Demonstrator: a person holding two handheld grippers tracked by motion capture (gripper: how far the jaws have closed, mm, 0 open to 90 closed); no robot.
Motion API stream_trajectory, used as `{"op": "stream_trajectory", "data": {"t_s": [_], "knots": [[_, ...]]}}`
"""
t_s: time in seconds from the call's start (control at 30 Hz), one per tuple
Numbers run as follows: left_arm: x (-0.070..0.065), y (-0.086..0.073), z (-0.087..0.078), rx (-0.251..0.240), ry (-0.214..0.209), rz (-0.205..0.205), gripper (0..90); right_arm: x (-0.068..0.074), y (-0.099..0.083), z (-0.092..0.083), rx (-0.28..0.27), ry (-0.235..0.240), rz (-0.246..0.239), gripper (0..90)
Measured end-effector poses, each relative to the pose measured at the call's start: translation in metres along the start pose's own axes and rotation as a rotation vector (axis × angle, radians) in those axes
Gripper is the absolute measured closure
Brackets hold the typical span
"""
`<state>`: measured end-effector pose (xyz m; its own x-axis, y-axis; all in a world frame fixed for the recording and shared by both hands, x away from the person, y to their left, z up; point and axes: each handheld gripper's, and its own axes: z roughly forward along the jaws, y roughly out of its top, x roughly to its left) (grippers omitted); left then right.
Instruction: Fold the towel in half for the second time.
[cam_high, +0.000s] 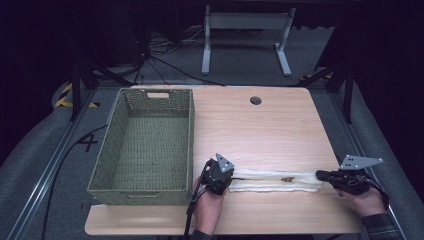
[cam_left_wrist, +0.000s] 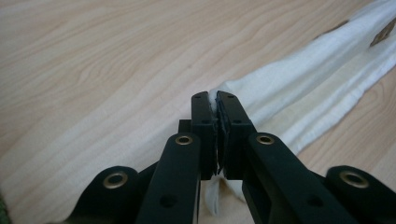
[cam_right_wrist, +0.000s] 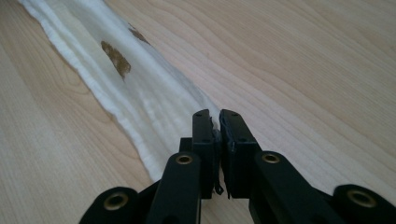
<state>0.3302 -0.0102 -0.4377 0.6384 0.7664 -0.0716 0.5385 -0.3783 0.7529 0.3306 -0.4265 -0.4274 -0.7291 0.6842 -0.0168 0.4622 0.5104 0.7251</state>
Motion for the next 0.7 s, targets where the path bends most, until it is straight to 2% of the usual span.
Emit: {"op": "stream_trajectory", "data": {"t_s": [0.07, 0.2, 0.23, 0.33, 0.5, 0.6, 0.7], "knots": [[-0.002, -0.004, 0.000, 0.014, -0.004, 0.006, 86.3, 0.002, -0.001, -0.001, 0.012, 0.003, -0.002, 84.4], [-0.002, -0.008, -0.001, 0.026, -0.024, -0.010, 84.8, 0.006, -0.005, -0.002, 0.024, 0.015, 0.007, 81.4], [-0.003, -0.008, -0.003, 0.018, -0.026, -0.009, 83.1, 0.007, -0.007, -0.004, 0.022, 0.015, 0.007, 79.7], [-0.006, -0.005, -0.014, -0.002, -0.050, -0.006, 77.6, 0.009, -0.007, -0.011, -0.004, 0.014, 0.016, 77.6], [-0.010, 0.008, -0.026, -0.034, -0.062, 0.024, 76.6, 0.012, -0.002, -0.022, -0.064, 0.018, 0.018, 79.3], [-0.011, 0.013, -0.021, -0.024, -0.079, 0.035, 76.6, 0.014, 0.002, -0.020, -0.069, 0.022, 0.008, 80.3], [-0.012, 0.012, -0.007, 0.020, -0.110, 0.053, 76.7, 0.017, 0.002, -0.013, -0.028, 0.041, 0.000, 82.1]]}}
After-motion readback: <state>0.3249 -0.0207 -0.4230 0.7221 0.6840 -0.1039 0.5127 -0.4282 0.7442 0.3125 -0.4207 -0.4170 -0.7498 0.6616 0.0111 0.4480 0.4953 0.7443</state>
